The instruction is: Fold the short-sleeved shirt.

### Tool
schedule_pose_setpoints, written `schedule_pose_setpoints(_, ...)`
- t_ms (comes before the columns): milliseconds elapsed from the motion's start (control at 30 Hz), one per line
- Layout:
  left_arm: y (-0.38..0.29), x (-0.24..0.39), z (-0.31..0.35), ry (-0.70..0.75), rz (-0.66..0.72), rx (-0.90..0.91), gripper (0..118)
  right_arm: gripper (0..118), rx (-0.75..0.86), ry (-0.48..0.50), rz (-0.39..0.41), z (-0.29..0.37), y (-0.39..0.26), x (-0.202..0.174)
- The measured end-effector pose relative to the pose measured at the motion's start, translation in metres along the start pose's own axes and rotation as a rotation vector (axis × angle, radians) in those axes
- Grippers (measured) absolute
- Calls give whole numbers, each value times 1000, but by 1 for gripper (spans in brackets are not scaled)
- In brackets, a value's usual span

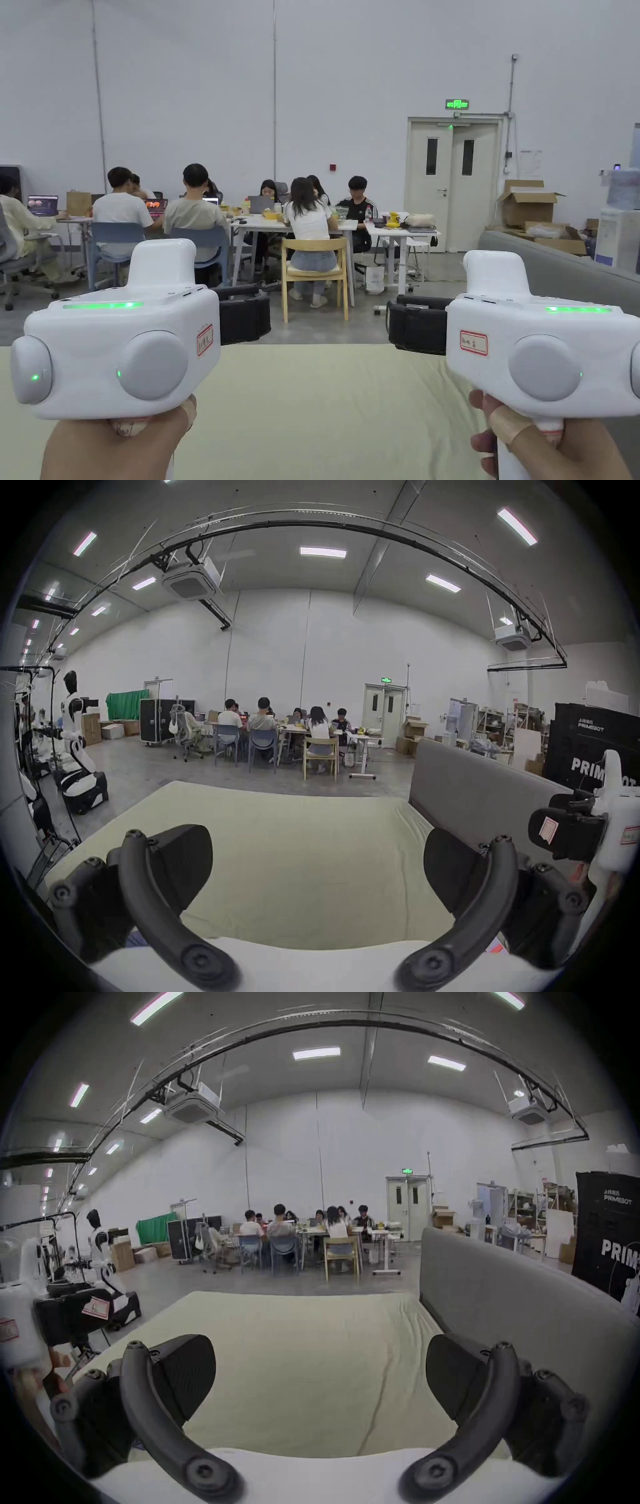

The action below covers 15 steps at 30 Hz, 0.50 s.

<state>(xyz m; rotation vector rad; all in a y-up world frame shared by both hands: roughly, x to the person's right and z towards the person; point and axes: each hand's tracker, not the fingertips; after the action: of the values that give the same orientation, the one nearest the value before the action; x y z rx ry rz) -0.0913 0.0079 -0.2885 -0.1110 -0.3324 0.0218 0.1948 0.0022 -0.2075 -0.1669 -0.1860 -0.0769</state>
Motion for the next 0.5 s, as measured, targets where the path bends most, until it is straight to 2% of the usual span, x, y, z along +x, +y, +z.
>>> schedule_pose_setpoints(67,-1,2,2,6,-10,-7,118,118,-10,-28,-9,-2,-2,-2)
schedule_pose_setpoints(167,-5,2,3,3,-15,-21,118,118,0,-83,33,-4,-5,-6)
schedule_pose_setpoints(367,-6,1,0,4,1,-51,118,118,-7,-34,-3,-4,-2,-6)
schedule_pose_setpoints(500,-6,0,1,7,-11,-17,118,118,0,-29,6,-4,-1,-9)
